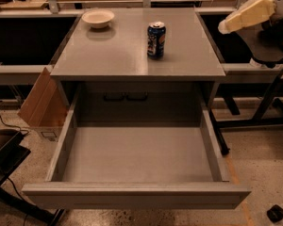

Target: Pick pepsi can from top drawer and place on counter

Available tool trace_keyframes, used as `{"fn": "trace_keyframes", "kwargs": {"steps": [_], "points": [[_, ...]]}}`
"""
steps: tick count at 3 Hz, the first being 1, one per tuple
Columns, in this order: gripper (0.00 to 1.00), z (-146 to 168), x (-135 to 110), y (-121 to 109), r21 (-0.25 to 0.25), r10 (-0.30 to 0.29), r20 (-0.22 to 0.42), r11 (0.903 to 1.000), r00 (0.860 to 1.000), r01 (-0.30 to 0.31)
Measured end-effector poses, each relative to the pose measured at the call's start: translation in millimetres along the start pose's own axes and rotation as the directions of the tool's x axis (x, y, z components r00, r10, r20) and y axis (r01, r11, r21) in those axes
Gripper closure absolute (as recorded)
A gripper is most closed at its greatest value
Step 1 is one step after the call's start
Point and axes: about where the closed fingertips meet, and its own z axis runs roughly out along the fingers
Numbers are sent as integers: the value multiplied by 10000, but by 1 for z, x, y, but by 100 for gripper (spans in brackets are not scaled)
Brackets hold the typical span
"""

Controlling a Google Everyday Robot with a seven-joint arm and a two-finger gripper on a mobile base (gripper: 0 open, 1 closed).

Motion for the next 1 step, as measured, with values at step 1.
{"fn": "trace_keyframes", "kwargs": {"steps": [1], "points": [[0, -86, -10, 8, 2015, -404, -420, 9783, 9983, 480]]}}
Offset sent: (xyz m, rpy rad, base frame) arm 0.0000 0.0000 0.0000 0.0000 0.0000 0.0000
